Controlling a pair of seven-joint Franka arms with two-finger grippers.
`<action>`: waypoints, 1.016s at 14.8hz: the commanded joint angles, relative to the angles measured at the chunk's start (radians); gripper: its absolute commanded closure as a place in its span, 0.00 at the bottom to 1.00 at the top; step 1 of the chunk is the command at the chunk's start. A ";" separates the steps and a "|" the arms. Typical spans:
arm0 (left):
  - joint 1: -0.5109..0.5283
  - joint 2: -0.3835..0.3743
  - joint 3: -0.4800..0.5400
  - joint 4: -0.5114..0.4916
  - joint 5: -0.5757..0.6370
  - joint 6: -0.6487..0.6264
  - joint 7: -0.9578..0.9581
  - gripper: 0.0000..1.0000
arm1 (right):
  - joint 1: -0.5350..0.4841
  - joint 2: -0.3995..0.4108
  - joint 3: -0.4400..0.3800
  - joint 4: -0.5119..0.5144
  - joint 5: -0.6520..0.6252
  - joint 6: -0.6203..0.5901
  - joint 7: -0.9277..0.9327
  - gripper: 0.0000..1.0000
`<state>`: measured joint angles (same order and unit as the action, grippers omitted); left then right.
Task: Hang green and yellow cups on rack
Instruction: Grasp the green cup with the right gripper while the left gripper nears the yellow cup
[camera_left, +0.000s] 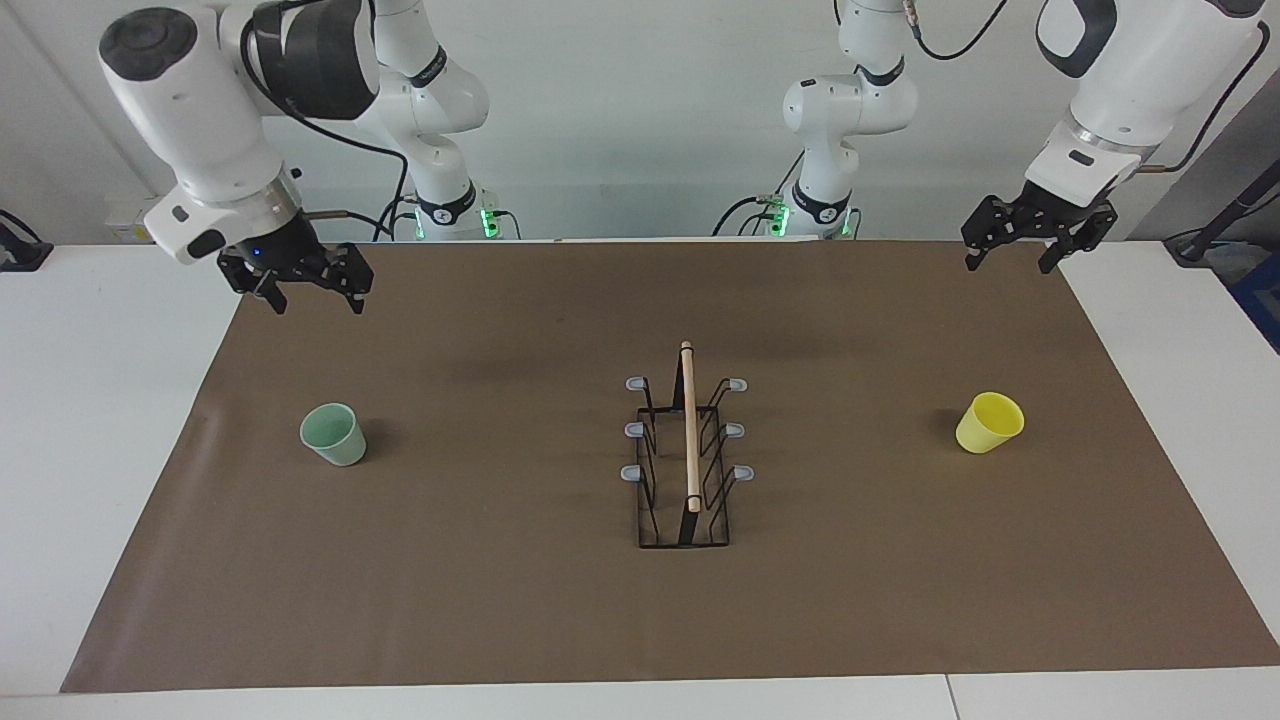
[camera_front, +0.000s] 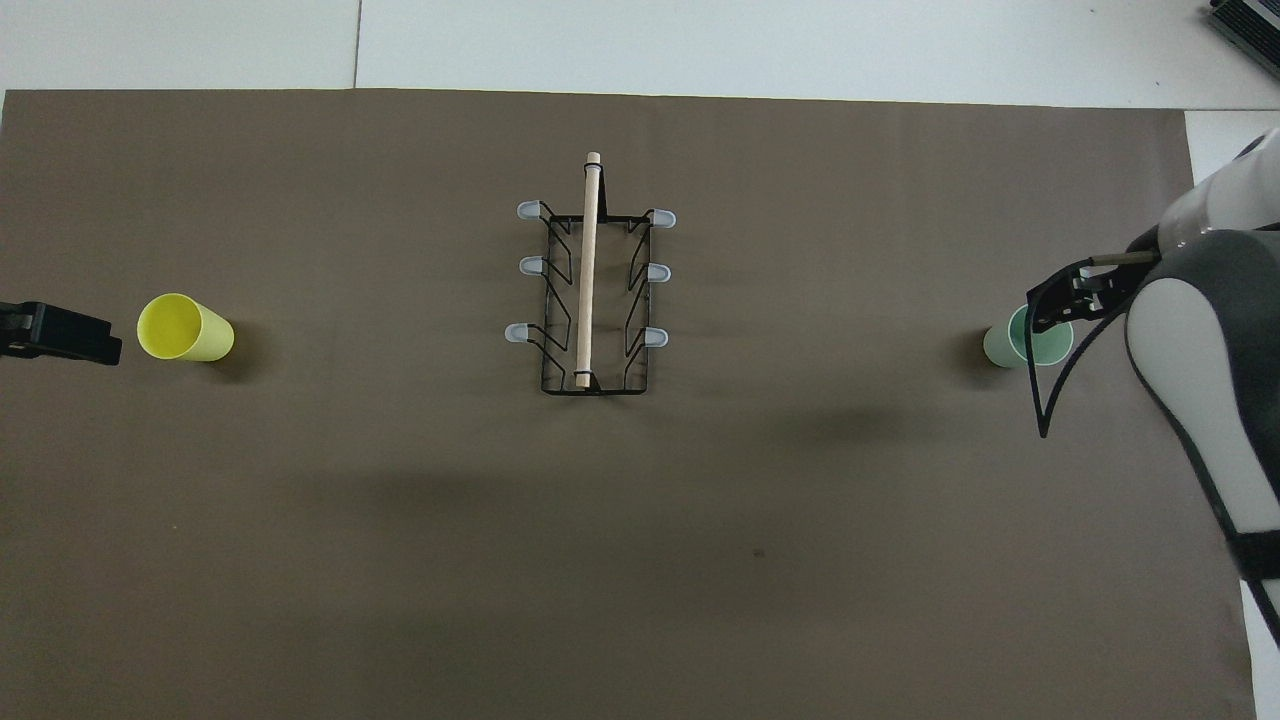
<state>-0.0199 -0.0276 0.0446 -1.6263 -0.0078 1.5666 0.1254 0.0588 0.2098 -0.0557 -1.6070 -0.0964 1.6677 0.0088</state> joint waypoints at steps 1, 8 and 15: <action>-0.008 0.142 0.036 0.185 -0.021 -0.085 -0.010 0.00 | 0.025 0.100 0.014 0.065 -0.106 -0.005 -0.071 0.00; -0.051 0.463 0.253 0.516 -0.127 -0.148 -0.013 0.00 | 0.123 0.164 0.043 -0.011 -0.464 0.050 -0.518 0.00; -0.038 0.557 0.442 0.484 -0.395 -0.140 -0.269 0.00 | 0.237 0.209 0.043 -0.149 -0.739 0.058 -0.805 0.00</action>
<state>-0.0599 0.4921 0.4556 -1.1661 -0.3415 1.4565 -0.0326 0.3014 0.4259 -0.0124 -1.7001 -0.7818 1.7067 -0.7134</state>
